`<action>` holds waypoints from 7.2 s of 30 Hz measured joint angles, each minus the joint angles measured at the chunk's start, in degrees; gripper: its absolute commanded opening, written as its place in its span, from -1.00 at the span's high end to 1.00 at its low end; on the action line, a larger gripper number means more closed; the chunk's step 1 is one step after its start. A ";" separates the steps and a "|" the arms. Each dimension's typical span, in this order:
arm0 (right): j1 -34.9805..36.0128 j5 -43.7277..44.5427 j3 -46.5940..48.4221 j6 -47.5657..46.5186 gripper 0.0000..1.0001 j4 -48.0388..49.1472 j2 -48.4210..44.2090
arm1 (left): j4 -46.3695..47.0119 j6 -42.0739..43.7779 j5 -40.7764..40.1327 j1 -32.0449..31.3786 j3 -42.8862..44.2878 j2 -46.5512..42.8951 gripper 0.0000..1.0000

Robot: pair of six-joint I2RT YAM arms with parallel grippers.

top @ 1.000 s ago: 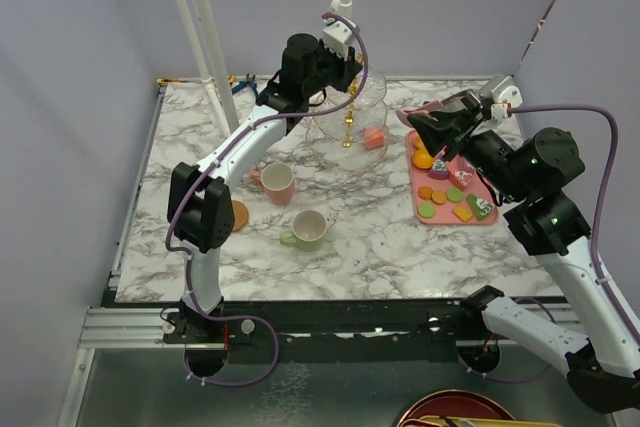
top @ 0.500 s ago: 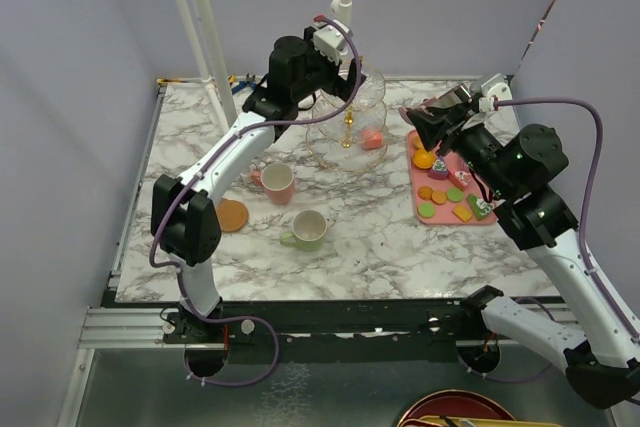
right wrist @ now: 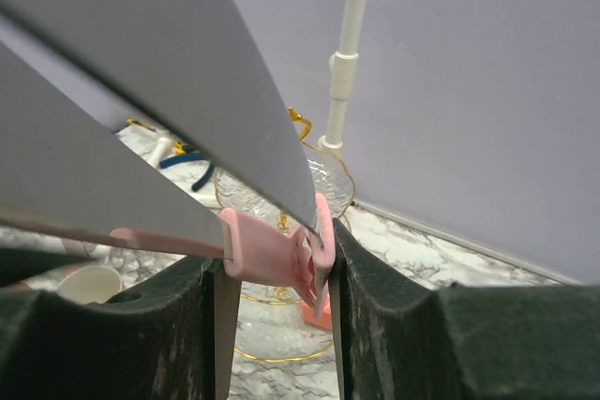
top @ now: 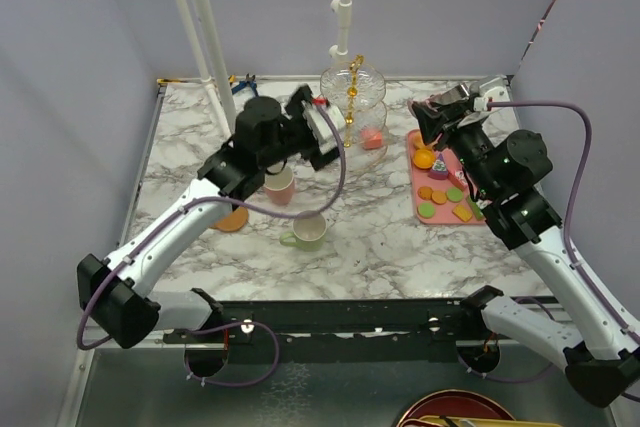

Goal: Serve the afternoon tea
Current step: Move the tray at the center of the board, then adjust the tray at the center of the board.

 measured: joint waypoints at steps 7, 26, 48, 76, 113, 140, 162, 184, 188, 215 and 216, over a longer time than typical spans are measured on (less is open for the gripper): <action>0.00 7.21 -4.00 -0.02 0.22 5.81 1.68 | -9.51 21.99 3.48 -15.82 -9.97 -0.02 -0.98; 0.00 24.30 -17.46 -0.20 0.15 15.63 -2.56 | -12.98 56.72 4.90 -23.04 13.40 41.92 -0.93; -0.37 29.44 -19.26 -0.66 0.15 16.61 -7.04 | -23.54 66.12 2.71 -24.06 37.42 60.85 -0.15; -0.37 31.58 -19.26 -0.61 0.15 16.83 -7.32 | -34.82 74.29 -0.92 -24.17 41.83 62.71 0.50; -1.86 33.24 -22.29 4.15 -0.04 19.54 6.38 | -31.89 76.22 -9.55 -18.78 2.21 37.09 -0.14; -5.64 33.03 -22.29 7.02 -0.04 23.30 7.91 | -25.22 2.01 -1.38 -13.57 19.69 42.07 -0.57; -6.01 33.03 -23.19 7.39 -0.04 23.26 5.38 | -22.97 -9.09 -8.87 -11.34 21.68 48.02 0.19; -6.38 32.85 -24.20 8.90 -0.03 23.26 4.96 | -23.23 -4.04 -10.21 -11.19 29.16 53.88 0.80; -6.38 32.89 -25.03 9.44 -0.03 23.26 5.18 | -23.17 1.42 -10.51 -11.43 32.87 56.22 0.82; -7.02 36.44 -26.38 11.17 -0.05 20.44 2.93 | -28.72 37.20 1.01 -13.16 37.86 60.22 0.84; -7.04 35.85 -26.03 11.17 -0.05 20.15 2.78 | -29.07 37.20 1.60 -13.27 38.10 60.22 0.77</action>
